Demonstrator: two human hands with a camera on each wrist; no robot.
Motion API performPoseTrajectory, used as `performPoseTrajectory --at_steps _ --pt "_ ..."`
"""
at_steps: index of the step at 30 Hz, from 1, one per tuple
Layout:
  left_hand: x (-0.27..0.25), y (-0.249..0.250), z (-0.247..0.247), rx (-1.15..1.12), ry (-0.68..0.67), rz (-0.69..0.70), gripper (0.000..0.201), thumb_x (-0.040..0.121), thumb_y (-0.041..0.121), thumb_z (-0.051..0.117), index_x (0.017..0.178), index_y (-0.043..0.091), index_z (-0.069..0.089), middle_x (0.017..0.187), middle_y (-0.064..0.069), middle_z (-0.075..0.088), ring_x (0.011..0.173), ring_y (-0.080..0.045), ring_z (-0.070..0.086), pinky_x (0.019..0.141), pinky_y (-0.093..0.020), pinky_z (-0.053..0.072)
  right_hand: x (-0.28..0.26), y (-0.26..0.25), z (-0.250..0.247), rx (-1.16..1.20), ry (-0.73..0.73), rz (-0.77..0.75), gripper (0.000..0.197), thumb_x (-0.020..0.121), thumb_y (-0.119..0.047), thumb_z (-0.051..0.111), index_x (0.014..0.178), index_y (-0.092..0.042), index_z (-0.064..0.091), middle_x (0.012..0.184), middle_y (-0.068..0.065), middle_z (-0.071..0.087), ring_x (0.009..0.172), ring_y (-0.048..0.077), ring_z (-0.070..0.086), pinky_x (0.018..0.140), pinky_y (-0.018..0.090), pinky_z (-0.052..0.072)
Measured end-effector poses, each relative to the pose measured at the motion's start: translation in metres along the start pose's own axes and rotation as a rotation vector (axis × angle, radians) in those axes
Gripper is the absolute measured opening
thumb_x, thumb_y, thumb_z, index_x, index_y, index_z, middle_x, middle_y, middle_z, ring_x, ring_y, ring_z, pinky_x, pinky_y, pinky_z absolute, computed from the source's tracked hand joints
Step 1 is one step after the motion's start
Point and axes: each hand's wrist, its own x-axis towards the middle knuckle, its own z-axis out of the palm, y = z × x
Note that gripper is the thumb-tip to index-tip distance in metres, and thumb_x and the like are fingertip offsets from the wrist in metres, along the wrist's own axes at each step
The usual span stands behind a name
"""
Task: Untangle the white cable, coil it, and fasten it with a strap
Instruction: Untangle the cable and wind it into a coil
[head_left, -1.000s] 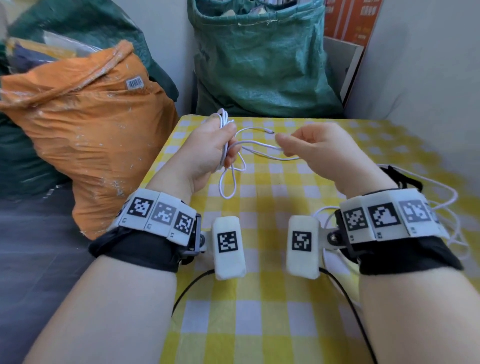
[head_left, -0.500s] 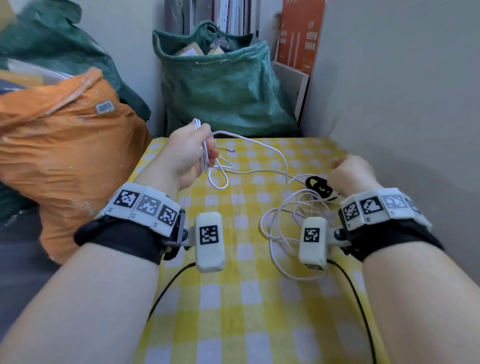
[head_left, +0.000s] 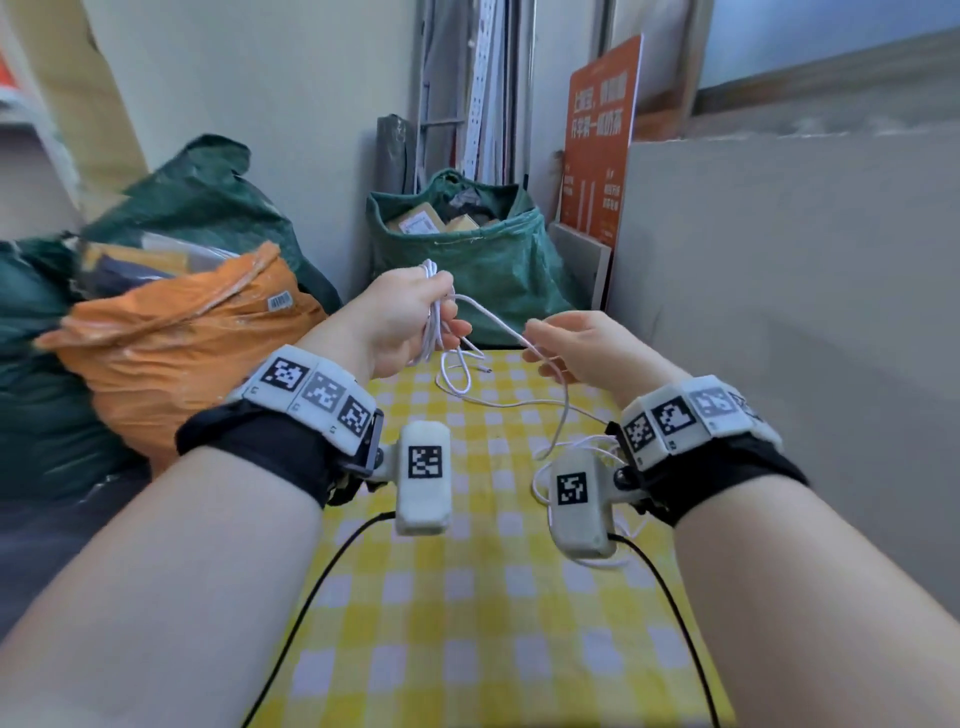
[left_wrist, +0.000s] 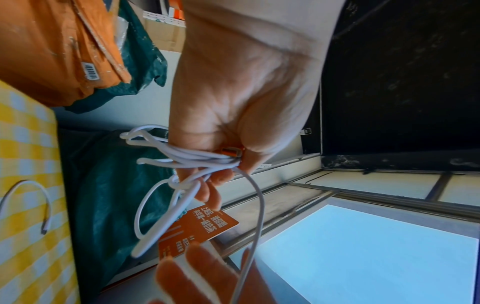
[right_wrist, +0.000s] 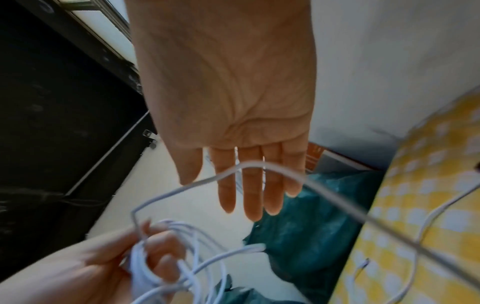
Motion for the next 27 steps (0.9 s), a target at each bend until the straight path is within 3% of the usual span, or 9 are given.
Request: performPoseTrajectory --at_steps 3,5,8,10,13,18,22,24,27 --pt "-0.015 0.023 -0.006 -0.007 -0.063 0.011 0.025 0.101 0.015 0.038 0.078 0.009 0.046 0.060 -0.004 0.045 0.056 -0.019 0.054 0.051 -0.027 0.046 -0.010 -0.035 0.008 0.043 -0.053 -0.075 0.040 0.097 -0.042 0.041 0.118 -0.013 0.060 0.106 0.002 0.065 0.092 0.020 0.063 0.093 0.041 0.049" --pt "-0.028 0.035 -0.011 -0.068 -0.162 0.008 0.028 0.102 0.017 0.037 0.076 0.010 0.047 0.054 -0.001 0.045 0.053 -0.017 0.050 0.054 -0.027 0.043 -0.013 -0.050 0.012 0.048 -0.015 -0.102 0.044 0.094 -0.038 0.049 0.131 -0.014 0.051 0.109 0.002 0.061 0.099 0.019 0.060 0.097 0.044 0.048" --pt "-0.047 0.049 -0.020 -0.160 -0.280 -0.032 0.033 0.102 0.025 0.033 0.074 0.013 0.046 0.056 0.000 0.040 0.050 -0.015 0.046 0.049 -0.023 0.041 -0.017 -0.065 0.016 0.058 -0.107 -0.122 0.070 0.082 -0.032 0.070 0.142 -0.019 0.036 0.113 -0.001 0.065 0.099 0.014 0.062 0.082 0.031 0.052" --pt "-0.059 0.054 -0.024 -0.195 -0.315 -0.045 0.033 0.101 0.027 0.033 0.074 0.013 0.046 0.059 0.000 0.038 0.047 -0.013 0.045 0.047 -0.021 0.041 -0.020 -0.073 0.021 0.002 -0.136 -0.167 0.063 0.076 -0.032 0.077 0.130 -0.020 0.049 0.095 -0.006 0.066 0.082 0.008 0.060 0.069 0.024 0.047" --pt "-0.071 0.055 -0.030 -0.232 -0.348 -0.059 0.033 0.101 0.028 0.031 0.074 0.014 0.044 0.057 0.002 0.039 0.046 -0.012 0.043 0.046 -0.021 0.038 -0.027 -0.080 0.024 -0.099 -0.055 -0.156 0.047 0.069 -0.040 0.081 0.103 -0.022 0.054 0.086 -0.007 0.055 0.081 0.011 0.057 0.078 0.031 0.052" --pt "-0.084 0.054 -0.041 -0.286 -0.384 -0.073 0.027 0.096 0.030 0.034 0.074 0.015 0.041 0.054 0.004 0.037 0.043 -0.009 0.039 0.044 -0.019 0.035 -0.036 -0.086 0.027 -0.046 -0.017 -0.154 0.060 0.070 -0.041 0.080 0.117 -0.023 0.048 0.078 -0.010 0.046 0.063 0.004 0.044 0.053 0.021 0.035" --pt "-0.093 0.050 -0.041 -0.293 -0.413 -0.088 0.026 0.094 0.030 0.034 0.074 0.016 0.041 0.051 0.006 0.033 0.040 -0.008 0.035 0.041 -0.018 0.032 -0.037 -0.094 0.029 -0.113 0.065 -0.199 0.014 0.074 -0.017 0.069 0.082 -0.013 0.058 0.066 -0.005 0.047 0.060 0.011 0.043 0.057 0.024 0.037" --pt "-0.095 0.048 -0.044 -0.258 -0.404 -0.091 0.028 0.096 0.031 0.033 0.074 0.016 0.041 0.050 0.007 0.033 0.038 -0.006 0.034 0.041 -0.017 0.028 -0.038 -0.093 0.028 -0.176 0.126 -0.198 0.017 0.078 -0.014 0.062 0.069 -0.015 0.049 0.067 -0.003 0.049 0.061 0.012 0.045 0.057 0.025 0.038" --pt "-0.096 0.046 -0.052 -0.204 -0.371 -0.115 0.031 0.099 0.031 0.032 0.074 0.017 0.043 0.050 0.008 0.032 0.037 -0.005 0.031 0.042 -0.018 0.025 -0.038 -0.090 0.027 -0.061 0.112 -0.144 0.015 0.085 -0.011 0.059 0.076 -0.016 0.048 0.076 0.002 0.065 0.071 0.018 0.059 0.063 0.028 0.048"
